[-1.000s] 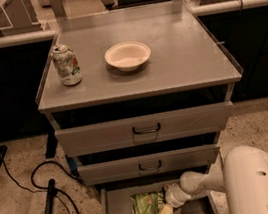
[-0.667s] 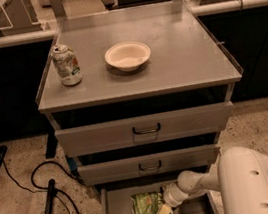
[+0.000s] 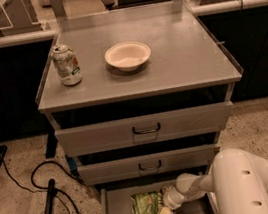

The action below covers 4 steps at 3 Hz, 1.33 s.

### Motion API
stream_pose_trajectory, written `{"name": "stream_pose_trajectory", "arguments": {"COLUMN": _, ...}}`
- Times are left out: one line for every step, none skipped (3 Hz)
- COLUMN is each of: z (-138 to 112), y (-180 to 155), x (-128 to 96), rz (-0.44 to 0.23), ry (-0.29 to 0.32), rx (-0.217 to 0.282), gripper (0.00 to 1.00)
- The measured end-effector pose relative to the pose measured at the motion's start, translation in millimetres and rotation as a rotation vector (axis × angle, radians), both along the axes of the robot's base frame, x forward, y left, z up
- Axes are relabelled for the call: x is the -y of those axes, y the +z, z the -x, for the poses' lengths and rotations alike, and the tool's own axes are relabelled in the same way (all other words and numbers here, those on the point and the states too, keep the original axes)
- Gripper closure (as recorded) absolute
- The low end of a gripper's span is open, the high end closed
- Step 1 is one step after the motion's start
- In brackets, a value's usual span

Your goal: Pick green jalapeno chip bag from bottom drawer and place on counter

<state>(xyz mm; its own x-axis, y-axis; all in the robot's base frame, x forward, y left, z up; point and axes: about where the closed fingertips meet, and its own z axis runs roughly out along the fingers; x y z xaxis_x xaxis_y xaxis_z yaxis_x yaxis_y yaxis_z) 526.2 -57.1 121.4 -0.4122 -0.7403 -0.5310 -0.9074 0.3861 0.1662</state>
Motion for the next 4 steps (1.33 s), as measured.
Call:
{"name": "stream_pose_trajectory", "arguments": {"z": 2.9, "y": -19.9, "x": 0.5, "rz": 0.013, "ry": -0.007, "rx": -0.024, "gripper": 0.00}}
{"name": "stream_pose_trajectory", "arguments": {"z": 2.8, "y": -20.8, "x": 0.5, "rz": 0.013, "ry": -0.008, "rx": -0.024, "gripper": 0.20}}
{"name": "stream_pose_trajectory", "arguments": {"z": 2.8, "y": -20.8, "x": 0.5, "rz": 0.013, "ry": -0.008, "rx": -0.024, "gripper": 0.41}}
{"name": "stream_pose_trajectory", "arguments": {"z": 2.9, "y": -20.8, "x": 0.5, "rz": 0.013, "ry": -0.008, "rx": -0.024, "gripper": 0.64}}
